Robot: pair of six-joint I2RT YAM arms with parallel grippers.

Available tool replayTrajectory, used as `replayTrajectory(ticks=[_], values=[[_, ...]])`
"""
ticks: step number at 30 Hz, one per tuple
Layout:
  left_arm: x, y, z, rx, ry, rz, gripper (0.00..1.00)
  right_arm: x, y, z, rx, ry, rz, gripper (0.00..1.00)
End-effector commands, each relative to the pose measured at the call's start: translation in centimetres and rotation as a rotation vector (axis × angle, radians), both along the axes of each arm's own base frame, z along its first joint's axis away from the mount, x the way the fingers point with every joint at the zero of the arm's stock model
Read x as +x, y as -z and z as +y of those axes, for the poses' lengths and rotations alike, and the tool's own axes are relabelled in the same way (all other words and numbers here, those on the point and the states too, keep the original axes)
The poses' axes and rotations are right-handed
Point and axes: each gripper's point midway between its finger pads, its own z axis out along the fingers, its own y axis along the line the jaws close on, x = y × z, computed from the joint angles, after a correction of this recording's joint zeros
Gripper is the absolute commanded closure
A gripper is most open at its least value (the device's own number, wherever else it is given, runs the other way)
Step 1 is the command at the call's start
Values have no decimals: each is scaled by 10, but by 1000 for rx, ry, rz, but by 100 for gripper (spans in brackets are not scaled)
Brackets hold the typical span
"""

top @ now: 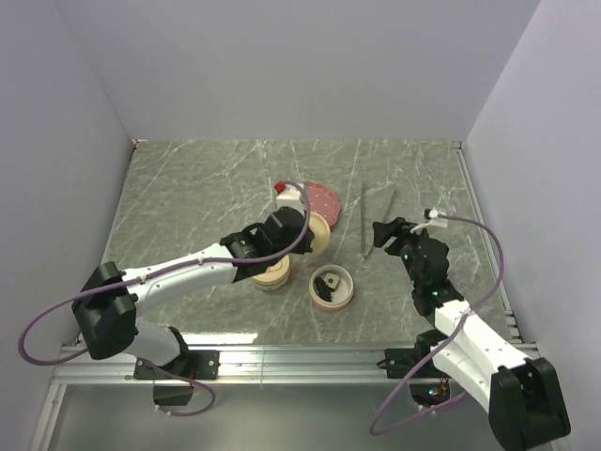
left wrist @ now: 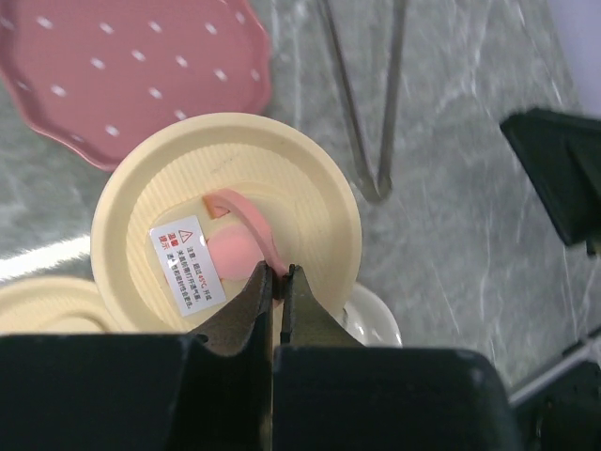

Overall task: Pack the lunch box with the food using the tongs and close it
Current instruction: Put the lid back on the lunch box

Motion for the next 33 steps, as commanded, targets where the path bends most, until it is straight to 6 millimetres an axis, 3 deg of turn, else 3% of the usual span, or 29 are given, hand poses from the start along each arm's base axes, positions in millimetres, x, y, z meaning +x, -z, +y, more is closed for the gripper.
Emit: replayTrajectory(ticks=[1, 5, 13, 24, 33], values=[[-24, 2, -20, -5, 24, 26, 100, -4, -1, -26, 50, 140, -7, 26], [-43, 15, -36, 28, 49, 69, 100, -11, -11, -33, 72, 161, -43, 25], [-67, 56, -56, 18, 83, 192, 100, -12, -1, -28, 81, 138, -18, 24], [-100, 66, -92, 35, 187, 236, 100, -10, 0, -27, 79, 132, -13, 24], [-108, 85, -84, 92, 142, 266, 100, -10, 0, -26, 78, 127, -13, 24]])
